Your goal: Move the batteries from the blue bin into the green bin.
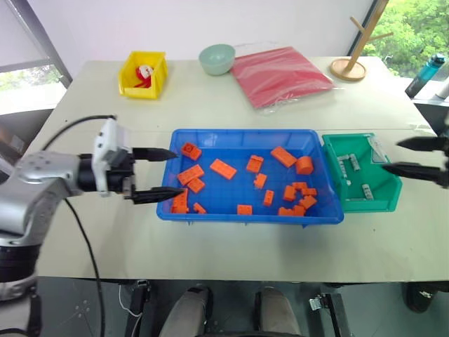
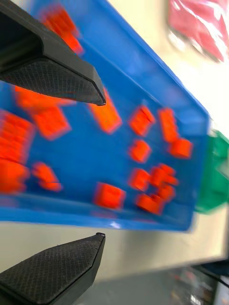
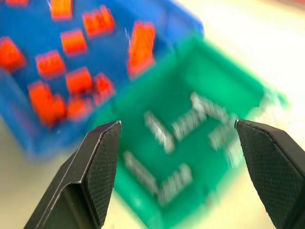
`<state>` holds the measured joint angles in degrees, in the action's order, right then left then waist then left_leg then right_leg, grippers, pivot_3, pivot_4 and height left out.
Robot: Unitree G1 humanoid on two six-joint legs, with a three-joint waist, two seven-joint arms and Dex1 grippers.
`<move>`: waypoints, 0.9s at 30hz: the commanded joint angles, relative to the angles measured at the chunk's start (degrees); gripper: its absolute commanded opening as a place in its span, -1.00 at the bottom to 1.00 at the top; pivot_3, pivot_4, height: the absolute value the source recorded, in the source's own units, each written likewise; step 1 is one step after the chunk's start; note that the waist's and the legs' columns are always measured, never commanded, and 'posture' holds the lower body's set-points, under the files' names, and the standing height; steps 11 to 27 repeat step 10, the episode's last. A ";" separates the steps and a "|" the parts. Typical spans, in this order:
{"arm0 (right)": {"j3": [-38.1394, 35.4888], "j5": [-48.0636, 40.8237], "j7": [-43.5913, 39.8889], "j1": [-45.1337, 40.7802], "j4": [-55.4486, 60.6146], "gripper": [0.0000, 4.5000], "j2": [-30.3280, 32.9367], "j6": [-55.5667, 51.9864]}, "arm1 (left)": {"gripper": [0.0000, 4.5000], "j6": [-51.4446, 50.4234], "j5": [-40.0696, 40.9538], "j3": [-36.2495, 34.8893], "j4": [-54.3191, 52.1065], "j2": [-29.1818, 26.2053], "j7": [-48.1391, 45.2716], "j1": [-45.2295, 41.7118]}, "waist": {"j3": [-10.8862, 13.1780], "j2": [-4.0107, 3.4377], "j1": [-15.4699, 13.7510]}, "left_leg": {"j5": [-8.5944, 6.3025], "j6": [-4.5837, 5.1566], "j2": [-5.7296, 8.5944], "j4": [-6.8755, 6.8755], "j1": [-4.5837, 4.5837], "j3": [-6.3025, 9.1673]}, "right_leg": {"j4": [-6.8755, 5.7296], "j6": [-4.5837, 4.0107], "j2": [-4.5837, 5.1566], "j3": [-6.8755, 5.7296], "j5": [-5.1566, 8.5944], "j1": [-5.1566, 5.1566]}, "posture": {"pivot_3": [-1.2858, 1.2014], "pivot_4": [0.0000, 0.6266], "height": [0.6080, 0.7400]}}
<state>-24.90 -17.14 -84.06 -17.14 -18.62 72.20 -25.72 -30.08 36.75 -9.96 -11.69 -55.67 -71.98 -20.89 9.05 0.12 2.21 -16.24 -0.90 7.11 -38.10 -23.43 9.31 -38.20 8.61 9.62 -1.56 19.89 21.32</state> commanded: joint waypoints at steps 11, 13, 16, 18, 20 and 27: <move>-1.41 -3.21 -2.79 4.29 -4.46 0.74 -1.55 8.26 | 1.00 2.93 -0.24 -5.83 8.75 -3.99 -3.08 -2.42 | 0.00 -0.07 0.43 | 0.00 0.00 -0.07 0.01 0.00 -0.03 | -0.01 0.00 -0.03 0.01 0.00 0.05 | 0.03 -0.52 0.65; -1.41 -3.21 -2.79 4.29 -4.46 0.74 -1.55 8.26 | 1.00 2.93 -0.24 -5.83 8.75 -3.99 -3.08 -2.42 | 0.00 -0.07 0.43 | 0.00 0.00 -0.07 0.01 0.00 -0.03 | -0.01 0.00 -0.03 0.01 0.00 0.05 | 0.03 -0.52 0.65; -1.41 -3.21 -2.79 4.29 -4.46 0.74 -1.55 8.26 | 1.00 2.93 -0.24 -5.83 8.75 -3.99 -3.08 -2.42 | 0.00 -0.07 0.43 | 0.00 0.00 -0.07 0.01 0.00 -0.03 | -0.01 0.00 -0.03 0.01 0.00 0.05 | 0.03 -0.52 0.65; -1.41 -3.21 -2.79 4.29 -4.46 0.74 -1.55 8.26 | 1.00 2.93 -0.24 -5.83 8.75 -3.99 -3.08 -2.42 | 0.00 -0.07 0.43 | 0.00 0.00 -0.07 0.01 0.00 -0.03 | -0.01 0.00 -0.03 0.01 0.00 0.05 | 0.03 -0.52 0.65; -1.41 -3.21 -2.79 4.29 -4.46 0.74 -1.55 8.26 | 1.00 2.93 -0.24 -5.83 8.75 -3.99 -3.08 -2.42 | 0.00 -0.07 0.43 | 0.00 0.00 -0.07 0.01 0.00 -0.03 | -0.01 0.00 -0.03 0.01 0.00 0.05 | 0.03 -0.52 0.65; -1.41 -3.21 -2.79 4.29 -4.46 0.74 -1.55 8.26 | 1.00 2.93 -0.24 -5.83 8.75 -3.99 -3.08 -2.42 | 0.00 -0.07 0.43 | 0.00 0.00 -0.07 0.01 0.00 -0.03 | -0.01 0.00 -0.03 0.01 0.00 0.05 | 0.03 -0.52 0.65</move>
